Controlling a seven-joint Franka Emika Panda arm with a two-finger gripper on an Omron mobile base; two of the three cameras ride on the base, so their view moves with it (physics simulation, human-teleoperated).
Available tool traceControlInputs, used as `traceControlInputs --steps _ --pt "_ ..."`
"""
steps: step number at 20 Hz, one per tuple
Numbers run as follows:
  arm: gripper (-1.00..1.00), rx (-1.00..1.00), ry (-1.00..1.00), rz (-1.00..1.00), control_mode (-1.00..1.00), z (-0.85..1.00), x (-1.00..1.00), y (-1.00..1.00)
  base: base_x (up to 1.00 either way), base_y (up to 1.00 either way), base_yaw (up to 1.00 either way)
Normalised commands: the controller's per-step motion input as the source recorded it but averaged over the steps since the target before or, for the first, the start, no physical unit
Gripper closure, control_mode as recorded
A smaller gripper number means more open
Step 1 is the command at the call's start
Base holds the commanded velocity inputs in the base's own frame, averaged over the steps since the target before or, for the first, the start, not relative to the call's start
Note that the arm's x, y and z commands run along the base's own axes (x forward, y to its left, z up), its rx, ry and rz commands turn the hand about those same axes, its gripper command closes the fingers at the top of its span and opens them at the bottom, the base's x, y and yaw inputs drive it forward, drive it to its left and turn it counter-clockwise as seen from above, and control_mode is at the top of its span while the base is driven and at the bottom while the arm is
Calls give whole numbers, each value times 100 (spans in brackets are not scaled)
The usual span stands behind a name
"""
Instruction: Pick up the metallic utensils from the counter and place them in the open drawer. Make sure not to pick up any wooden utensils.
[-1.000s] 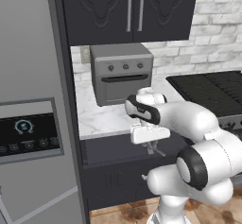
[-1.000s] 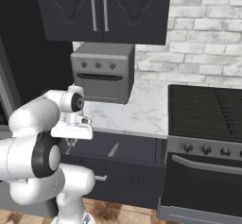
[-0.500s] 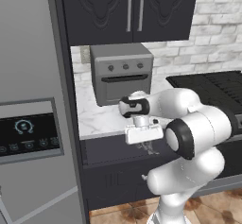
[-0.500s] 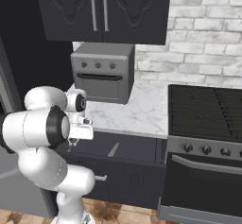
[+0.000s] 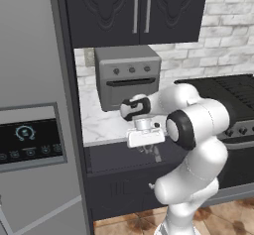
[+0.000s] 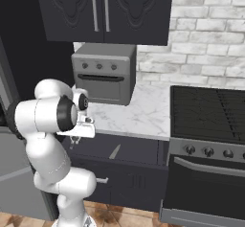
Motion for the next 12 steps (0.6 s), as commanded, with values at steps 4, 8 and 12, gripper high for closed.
traceControlInputs --steps 4,8,12 --pt "100 -1 0 0 -100 -38 19 17 0 0 0" --pt "100 -2 0 0 -100 -26 12 15 0 0 0" --pt "100 0 -4 0 -100 -10 5 5 0 0 0"
